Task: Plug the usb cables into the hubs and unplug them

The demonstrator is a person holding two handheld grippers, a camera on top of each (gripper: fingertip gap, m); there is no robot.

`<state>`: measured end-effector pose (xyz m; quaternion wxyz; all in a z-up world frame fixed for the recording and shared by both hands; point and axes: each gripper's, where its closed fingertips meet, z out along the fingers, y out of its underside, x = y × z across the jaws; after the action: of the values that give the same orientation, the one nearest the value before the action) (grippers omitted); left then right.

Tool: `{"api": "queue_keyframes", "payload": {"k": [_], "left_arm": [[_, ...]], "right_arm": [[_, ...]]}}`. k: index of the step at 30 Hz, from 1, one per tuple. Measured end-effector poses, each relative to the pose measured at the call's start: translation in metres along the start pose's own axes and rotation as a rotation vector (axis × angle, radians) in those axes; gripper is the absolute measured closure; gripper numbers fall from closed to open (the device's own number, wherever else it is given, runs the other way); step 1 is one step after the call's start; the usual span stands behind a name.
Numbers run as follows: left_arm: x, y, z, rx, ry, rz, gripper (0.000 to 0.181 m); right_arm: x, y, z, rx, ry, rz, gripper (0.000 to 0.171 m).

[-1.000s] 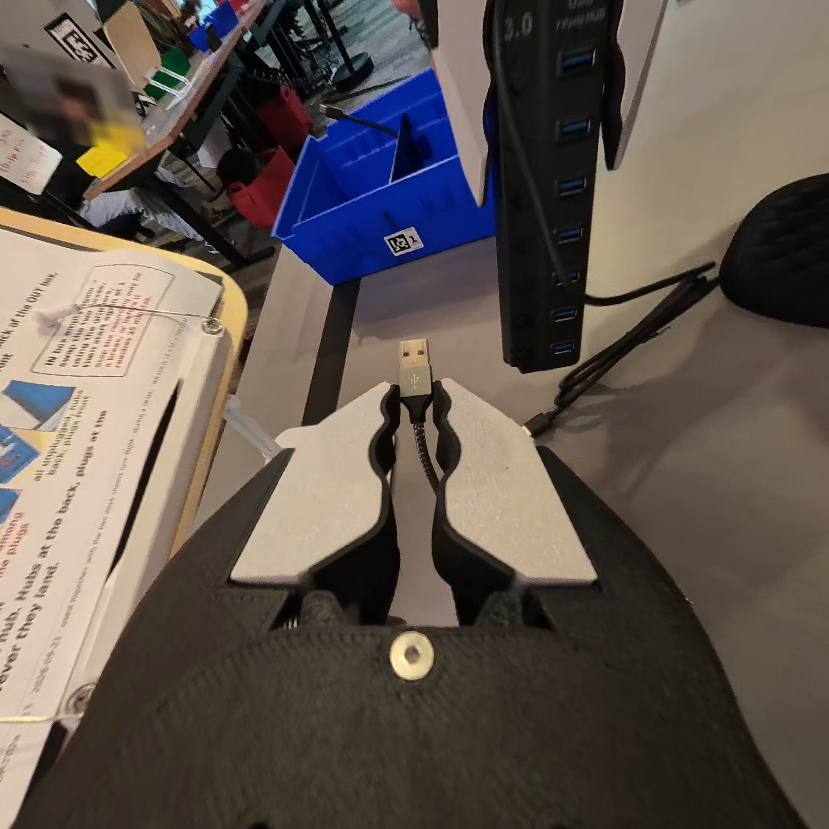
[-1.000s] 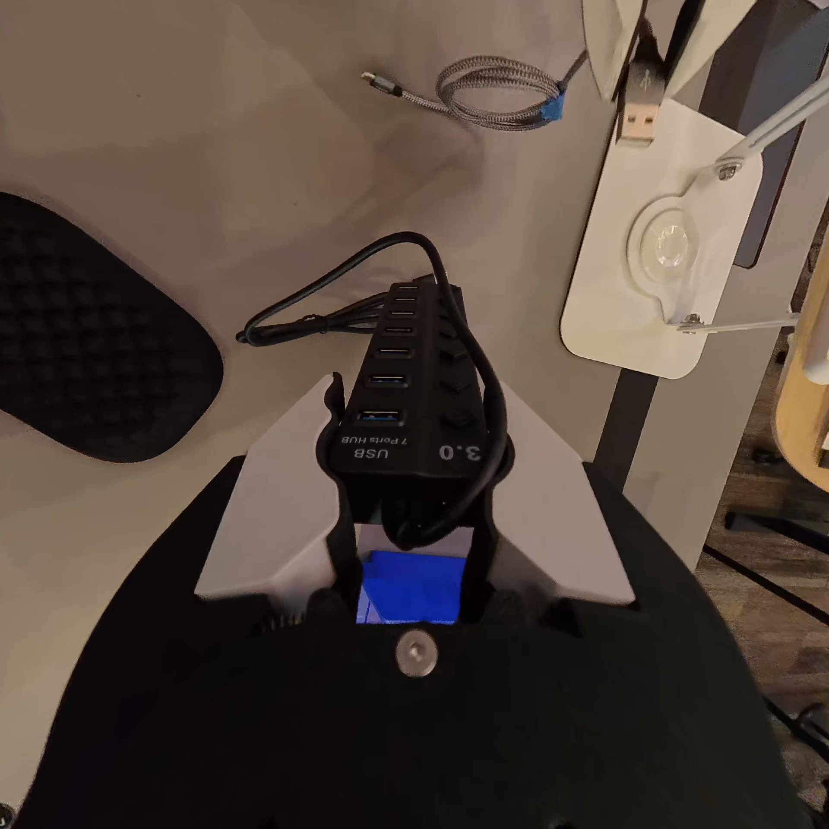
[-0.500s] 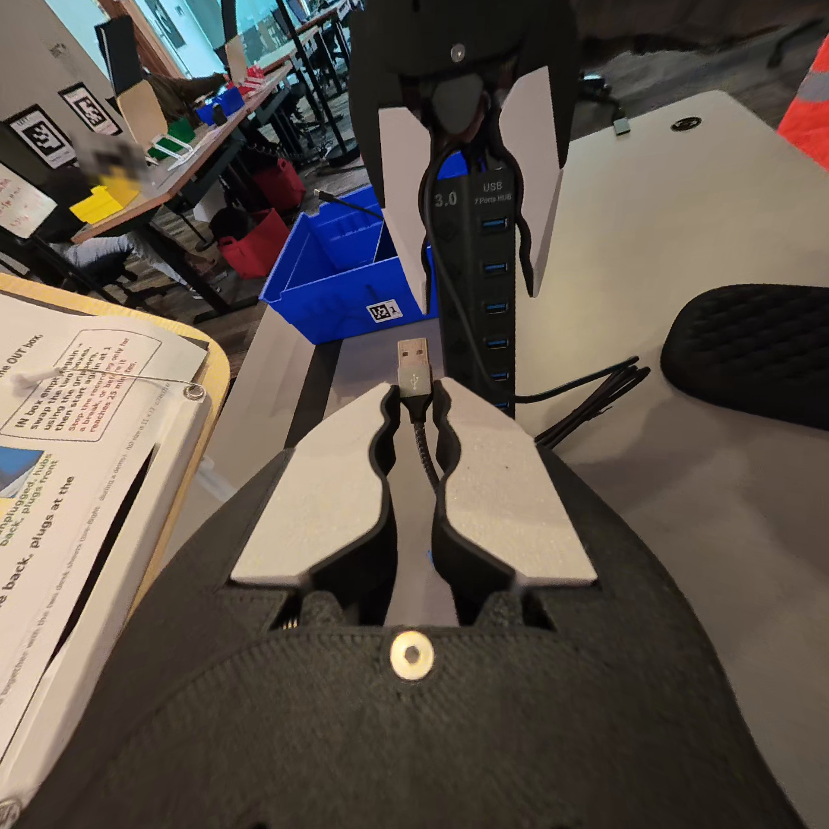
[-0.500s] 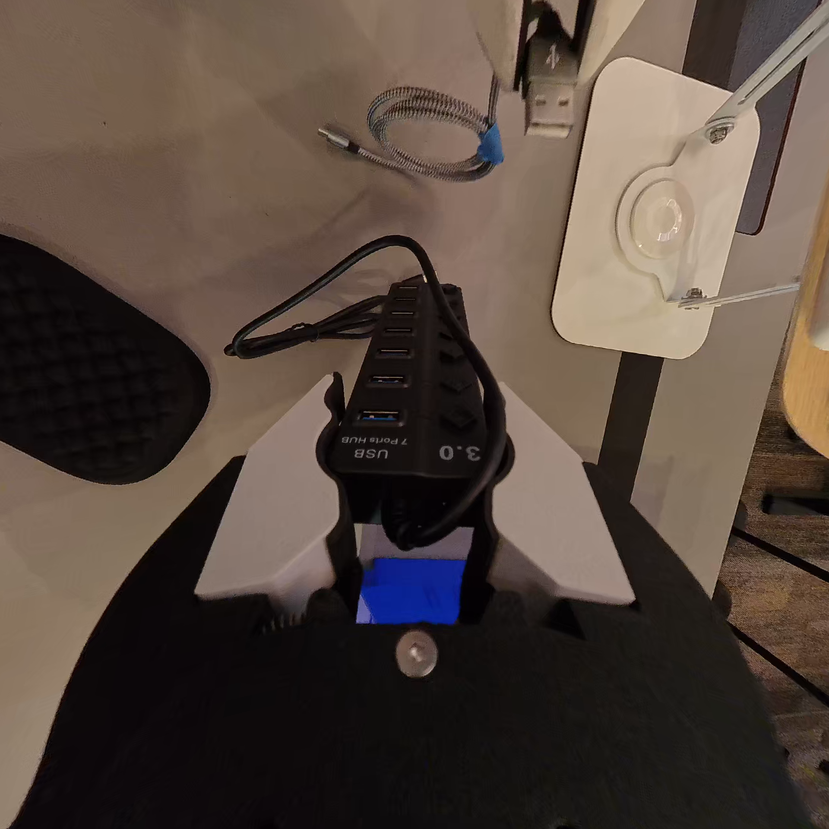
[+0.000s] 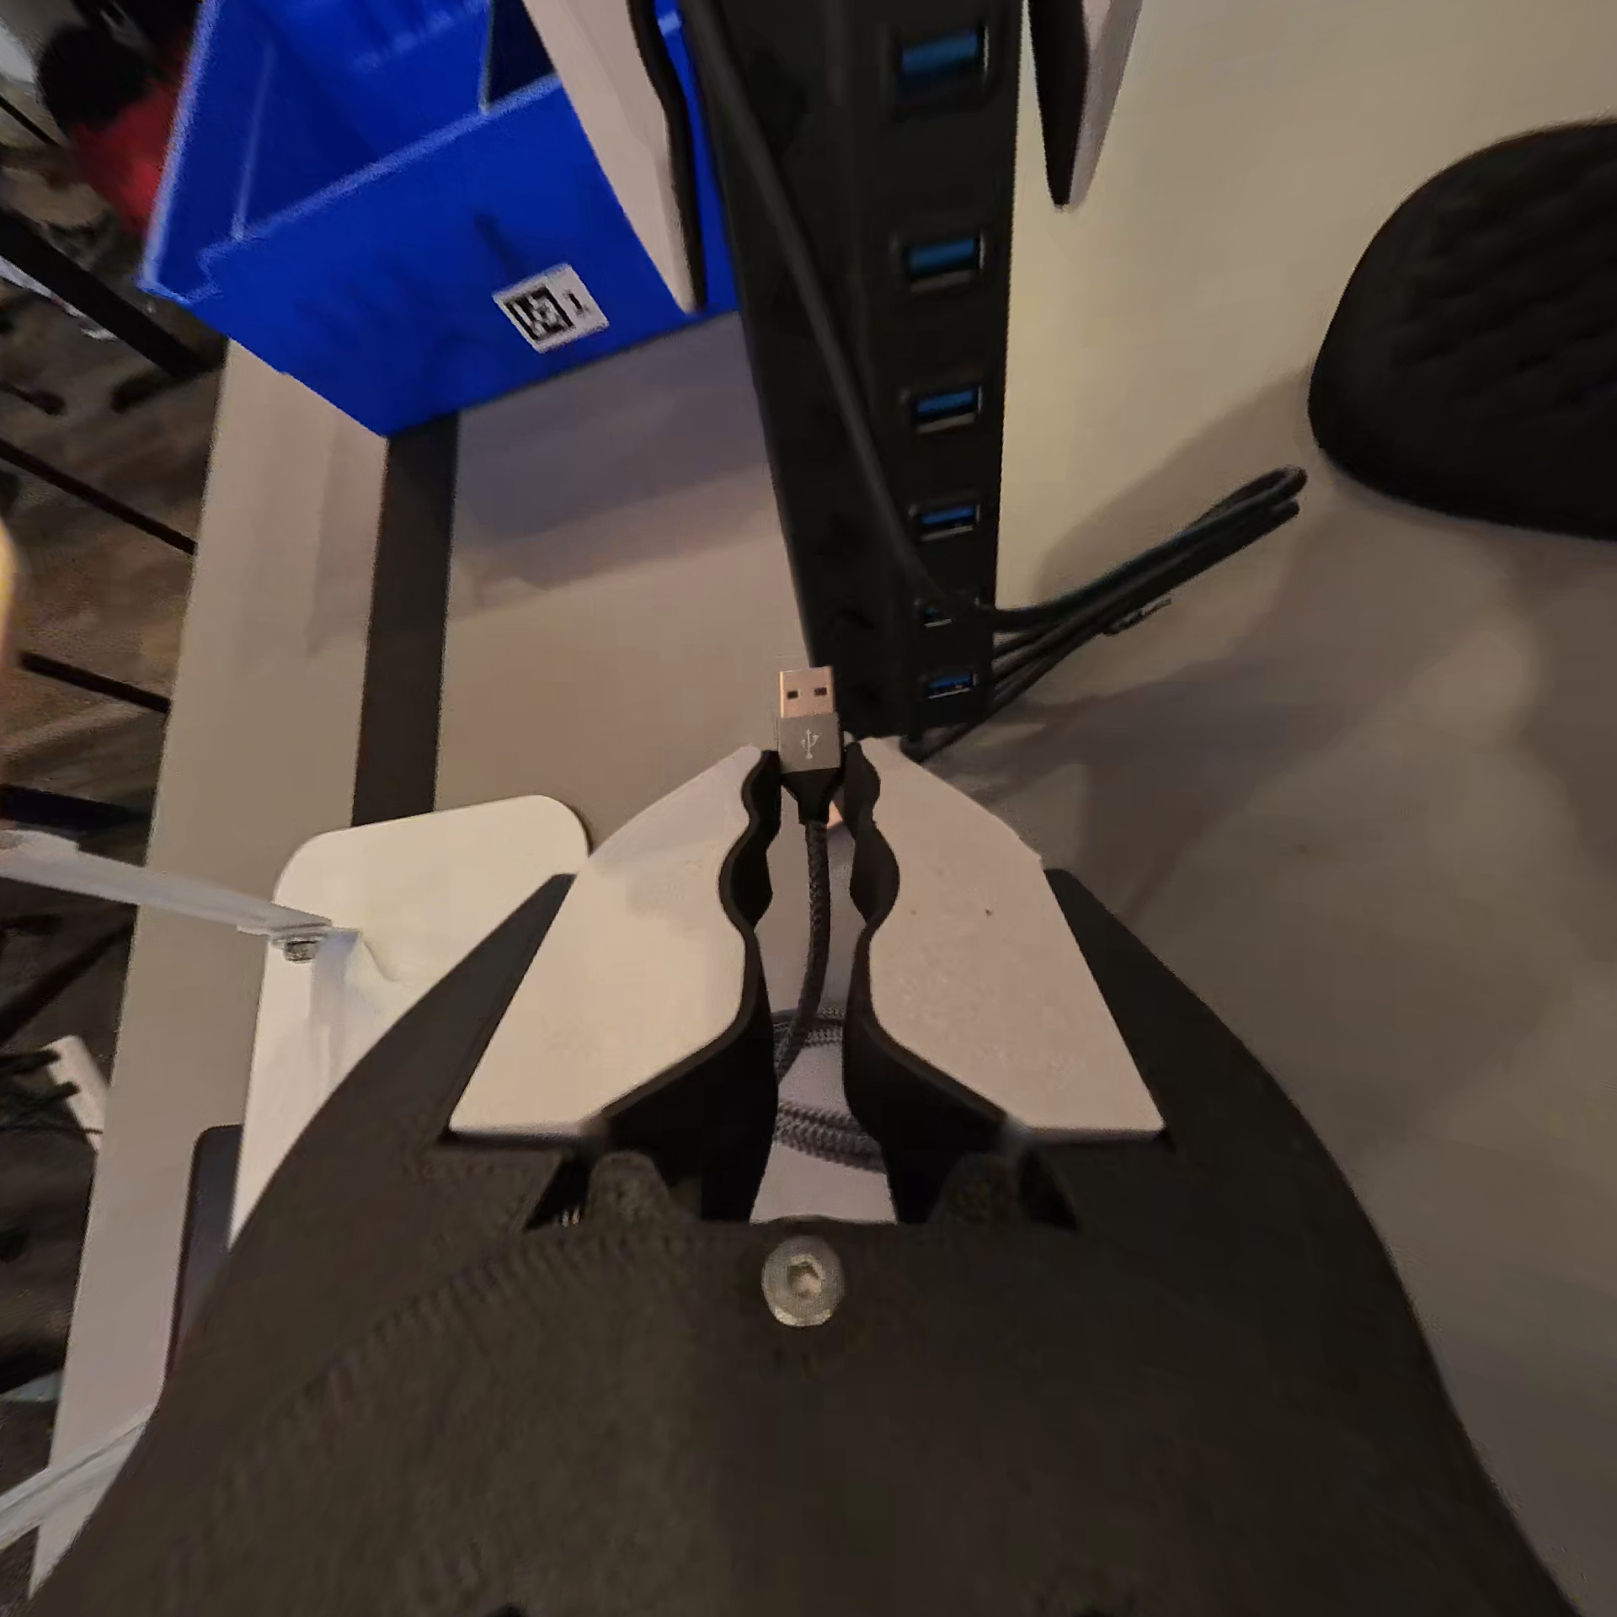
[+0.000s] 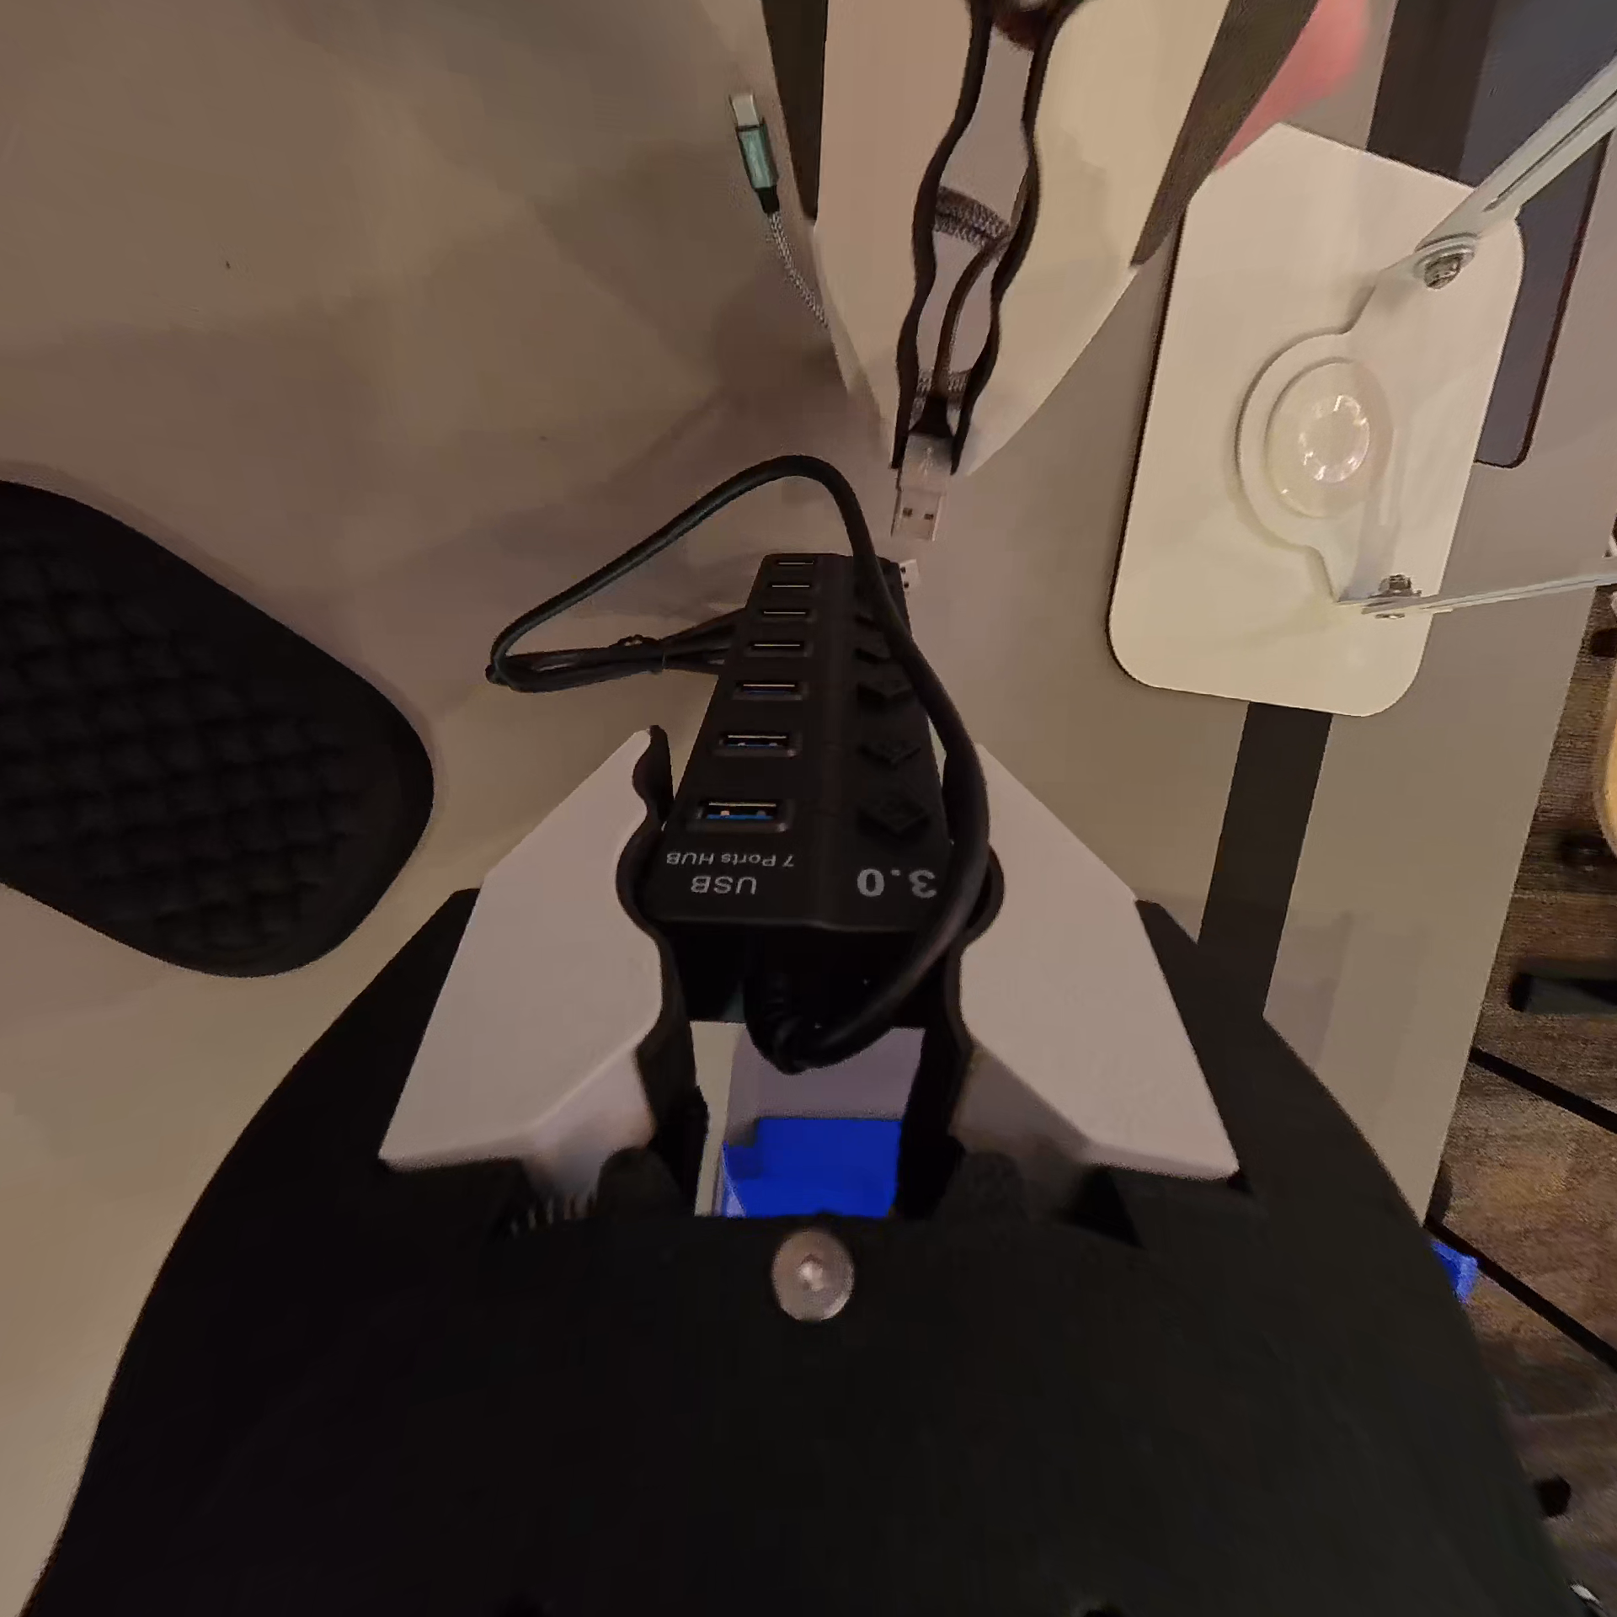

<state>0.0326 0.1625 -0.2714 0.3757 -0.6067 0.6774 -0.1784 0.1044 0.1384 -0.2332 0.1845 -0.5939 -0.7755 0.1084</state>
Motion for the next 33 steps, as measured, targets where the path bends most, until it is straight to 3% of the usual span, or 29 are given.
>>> {"api": "queue_keyframes", "payload": {"k": [6, 15, 18, 24, 33], "left_arm": [[0.014, 0.027, 0.025, -0.159, 0.057, 0.035, 0.167], [0.02, 0.035, 0.04, -0.169, 0.099, 0.021, 0.167], [0.016, 0.044, 0.044, -0.262, 0.049, 0.081, 0.167], [-0.004, 0.035, 0.014, -0.129, 0.005, -0.03, 0.167], [-0.028, 0.022, -0.028, 0.016, -0.09, -0.077, 0.167]], "right_arm": [[-0.007, -0.002, 0.007, -0.041, -0.009, -0.018, 0.11], [-0.008, 0.002, 0.012, -0.041, -0.021, 0.0, 0.11], [-0.01, 0.005, 0.014, -0.046, -0.026, 0.005, 0.11], [-0.021, 0.006, 0.015, 0.102, -0.024, 0.119, 0.11], [-0.047, 0.048, 0.042, 0.404, 0.193, 0.485, 0.11]]}}
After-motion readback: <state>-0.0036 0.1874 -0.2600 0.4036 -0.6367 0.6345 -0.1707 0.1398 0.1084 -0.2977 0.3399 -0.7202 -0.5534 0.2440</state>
